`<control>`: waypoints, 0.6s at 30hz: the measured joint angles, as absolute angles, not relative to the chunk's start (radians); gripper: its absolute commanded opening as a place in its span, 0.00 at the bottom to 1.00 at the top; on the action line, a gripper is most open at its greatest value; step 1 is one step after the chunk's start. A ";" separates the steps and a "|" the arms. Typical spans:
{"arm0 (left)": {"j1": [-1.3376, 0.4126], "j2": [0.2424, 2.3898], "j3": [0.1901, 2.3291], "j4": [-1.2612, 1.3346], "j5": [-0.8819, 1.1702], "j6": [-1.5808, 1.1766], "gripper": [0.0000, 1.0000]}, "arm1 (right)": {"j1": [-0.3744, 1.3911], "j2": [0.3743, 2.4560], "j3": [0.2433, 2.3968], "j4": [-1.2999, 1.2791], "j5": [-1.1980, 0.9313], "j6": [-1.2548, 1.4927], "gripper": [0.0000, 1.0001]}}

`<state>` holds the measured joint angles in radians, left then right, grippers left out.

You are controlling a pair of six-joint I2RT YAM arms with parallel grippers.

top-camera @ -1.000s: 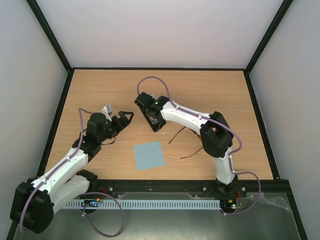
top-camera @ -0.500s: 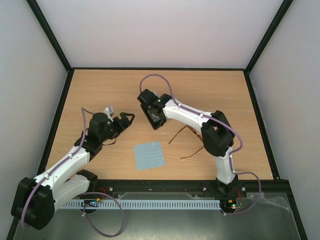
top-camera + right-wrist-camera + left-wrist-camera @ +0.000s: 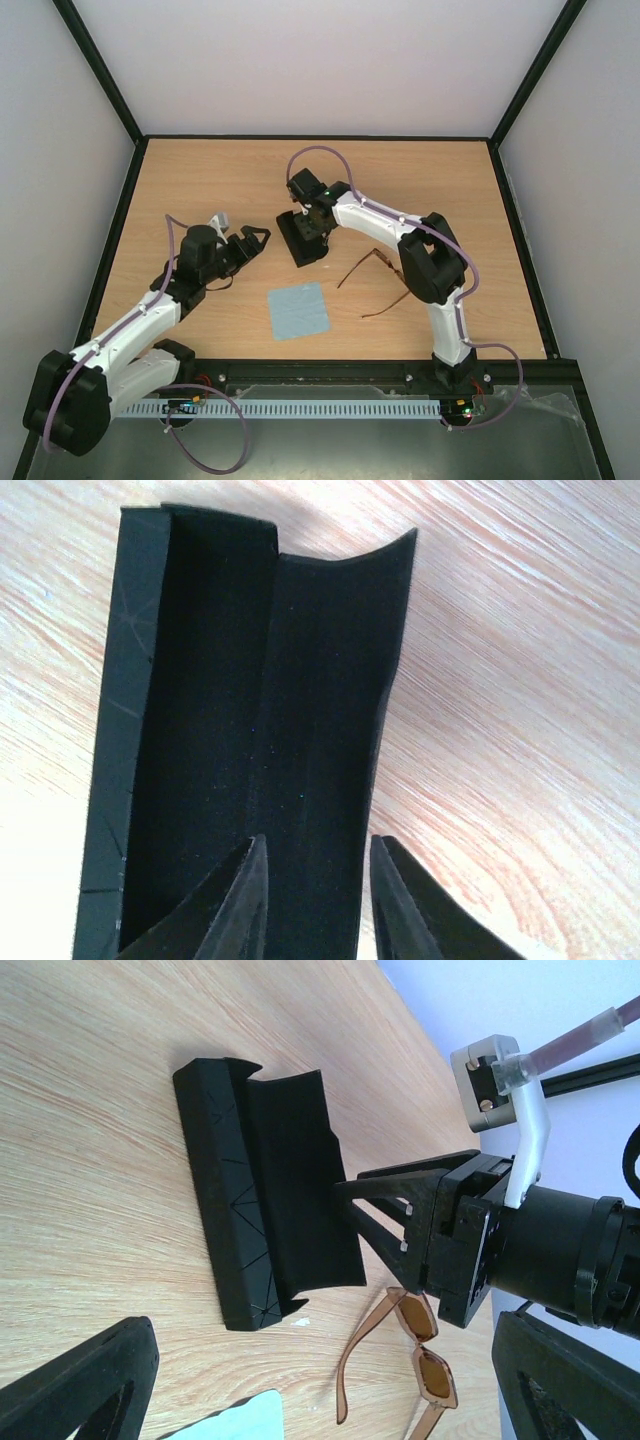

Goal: Organize the sunglasses
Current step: Place the sunglasses case at the center of the board.

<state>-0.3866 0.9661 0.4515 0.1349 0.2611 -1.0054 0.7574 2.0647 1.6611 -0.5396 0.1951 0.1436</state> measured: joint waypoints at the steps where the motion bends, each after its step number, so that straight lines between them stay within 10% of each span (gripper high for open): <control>1: -0.387 0.970 0.451 0.135 0.261 -1.005 0.94 | 0.755 2.069 1.661 -0.537 0.187 0.140 0.36; 9: -0.387 0.994 0.454 0.126 0.261 -0.993 0.95 | 0.753 2.028 1.575 -0.501 0.174 0.165 0.42; 18: -0.371 1.020 0.458 0.119 0.261 -0.976 0.99 | 0.752 1.671 1.180 -0.399 0.002 0.313 0.16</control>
